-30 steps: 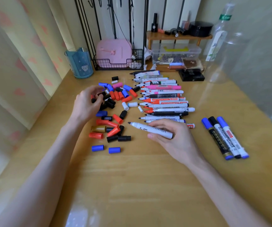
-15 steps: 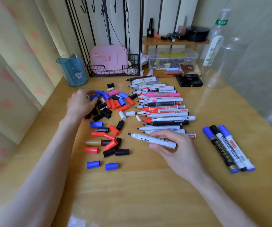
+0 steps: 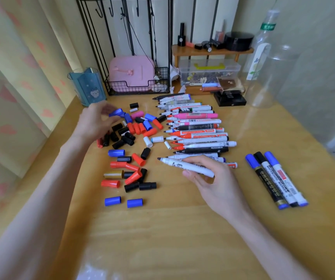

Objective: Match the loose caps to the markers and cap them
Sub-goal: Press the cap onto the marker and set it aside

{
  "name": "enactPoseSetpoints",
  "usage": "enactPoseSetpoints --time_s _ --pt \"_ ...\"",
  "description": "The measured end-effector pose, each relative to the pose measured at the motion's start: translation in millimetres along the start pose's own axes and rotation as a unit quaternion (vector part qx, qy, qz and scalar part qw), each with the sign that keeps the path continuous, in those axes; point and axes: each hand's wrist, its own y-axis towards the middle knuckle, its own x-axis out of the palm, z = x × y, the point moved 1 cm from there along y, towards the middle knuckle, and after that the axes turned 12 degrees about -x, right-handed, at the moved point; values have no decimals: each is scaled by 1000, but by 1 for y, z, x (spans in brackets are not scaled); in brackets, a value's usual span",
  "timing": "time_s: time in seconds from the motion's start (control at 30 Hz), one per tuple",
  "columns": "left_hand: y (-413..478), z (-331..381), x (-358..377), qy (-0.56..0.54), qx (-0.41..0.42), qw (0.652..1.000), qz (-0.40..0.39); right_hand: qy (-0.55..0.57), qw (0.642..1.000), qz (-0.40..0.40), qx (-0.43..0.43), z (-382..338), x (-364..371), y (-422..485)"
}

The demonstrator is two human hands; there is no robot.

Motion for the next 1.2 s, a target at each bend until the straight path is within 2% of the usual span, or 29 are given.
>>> enactPoseSetpoints --time_s 0.1,0.27,0.5,0.63,0.87,1.2 --pt "-49 15 -13 -108 83 988 -67 -5 1000 -2 -20 -1 1 1" --pt "-117 23 -22 -153 87 977 -118 -32 997 14 -61 0 5 0" --pt "-181 25 -13 -140 99 982 -85 -70 990 13 -123 -1 6 -3" --pt "-185 24 -5 -141 116 980 -84 -88 986 1 -141 -2 10 -4" --pt "-194 30 16 -78 176 980 -53 -110 981 -37 -154 0 12 -5" --pt "-198 35 15 -70 217 973 -38 -134 977 -8 -167 -5 13 -8"
